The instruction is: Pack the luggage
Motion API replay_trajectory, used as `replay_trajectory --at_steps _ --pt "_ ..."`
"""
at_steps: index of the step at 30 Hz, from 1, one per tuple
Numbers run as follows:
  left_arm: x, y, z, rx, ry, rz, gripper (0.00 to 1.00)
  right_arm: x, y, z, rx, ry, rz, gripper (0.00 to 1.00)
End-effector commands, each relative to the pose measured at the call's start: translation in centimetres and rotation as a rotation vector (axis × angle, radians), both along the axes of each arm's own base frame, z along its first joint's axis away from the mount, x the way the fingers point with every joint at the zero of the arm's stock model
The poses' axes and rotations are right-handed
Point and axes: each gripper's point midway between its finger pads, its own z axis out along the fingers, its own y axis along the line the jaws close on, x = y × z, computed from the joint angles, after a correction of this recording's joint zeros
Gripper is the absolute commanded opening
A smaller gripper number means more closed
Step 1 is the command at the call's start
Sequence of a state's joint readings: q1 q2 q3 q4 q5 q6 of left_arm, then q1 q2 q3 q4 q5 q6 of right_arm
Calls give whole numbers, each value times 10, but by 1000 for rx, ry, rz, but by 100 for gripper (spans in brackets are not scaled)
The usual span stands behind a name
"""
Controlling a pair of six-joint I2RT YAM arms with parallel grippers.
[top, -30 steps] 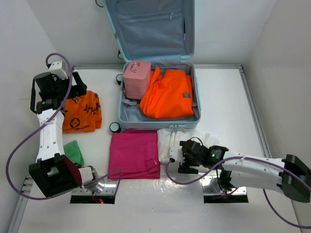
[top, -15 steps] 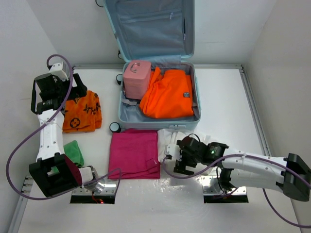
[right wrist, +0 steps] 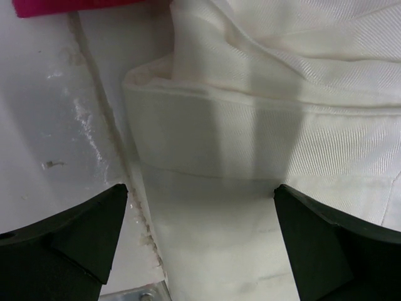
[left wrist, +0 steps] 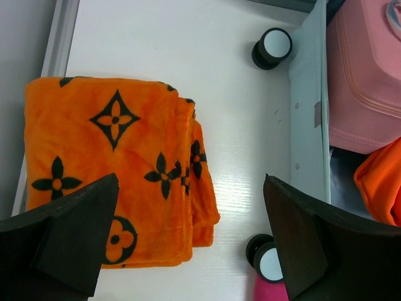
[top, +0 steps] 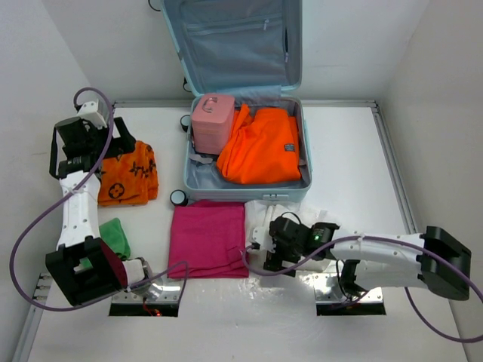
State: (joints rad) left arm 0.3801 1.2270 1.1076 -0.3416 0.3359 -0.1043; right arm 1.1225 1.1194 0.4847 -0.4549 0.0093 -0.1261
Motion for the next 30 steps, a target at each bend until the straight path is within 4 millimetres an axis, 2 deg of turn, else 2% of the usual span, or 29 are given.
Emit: replay_trajectory --at_steps 1,4,7,9,12,13,14,16,17,19,20,21,22,23,24,25,26,27,28,29,30 --pt "2 9 6 23 -38 5 99 12 16 2 31 -48 -25 100" --pt "3 11 2 15 -30 4 99 26 7 -18 -87 -86 -70 100" --pt "3 14 -1 7 -24 5 99 33 7 -24 -140 -88 -117 100" --pt "3 16 4 8 -35 6 99 36 -1 -36 -192 -75 -158 95" --pt "4 21 6 9 -37 17 99 35 1 -39 -167 -33 -187 67" --pt "7 21 7 5 -38 9 99 34 2 -37 -158 -22 -185 49" --pt "6 24 7 5 -38 18 99 32 0 -35 -155 -11 -185 38" --pt "7 23 3 -4 -29 8 99 29 5 -27 -122 19 -173 10" --pt "11 25 4 -3 -33 8 99 25 3 -21 -119 59 -164 0" --pt "13 24 -2 -25 -21 6 99 6 25 1 8 196 -45 0" --pt "15 24 -7 -45 -8 12 99 24 25 20 76 196 -97 0" --pt "17 22 -12 -66 3 8 99 27 26 30 107 203 -99 0" --pt "17 22 -12 -66 3 8 99 43 42 69 211 191 -83 0" --pt "19 21 -11 -80 2 4 99 53 41 82 236 203 -116 0" --pt "19 21 -11 -80 2 4 99 53 37 93 232 239 -135 0" --pt "19 21 -11 -80 2 4 99 73 48 135 307 240 -175 0" --pt "19 21 -11 -80 2 4 99 88 42 147 338 247 -245 0" --pt "20 22 -9 -84 -7 7 99 86 40 155 356 301 -282 0" --pt "22 22 -13 -89 3 8 99 110 41 187 420 249 -332 0" --pt "22 21 -13 -93 2 0 99 125 32 195 444 235 -396 0" --pt "22 20 -13 -101 2 3 99 136 32 213 490 218 -430 0"
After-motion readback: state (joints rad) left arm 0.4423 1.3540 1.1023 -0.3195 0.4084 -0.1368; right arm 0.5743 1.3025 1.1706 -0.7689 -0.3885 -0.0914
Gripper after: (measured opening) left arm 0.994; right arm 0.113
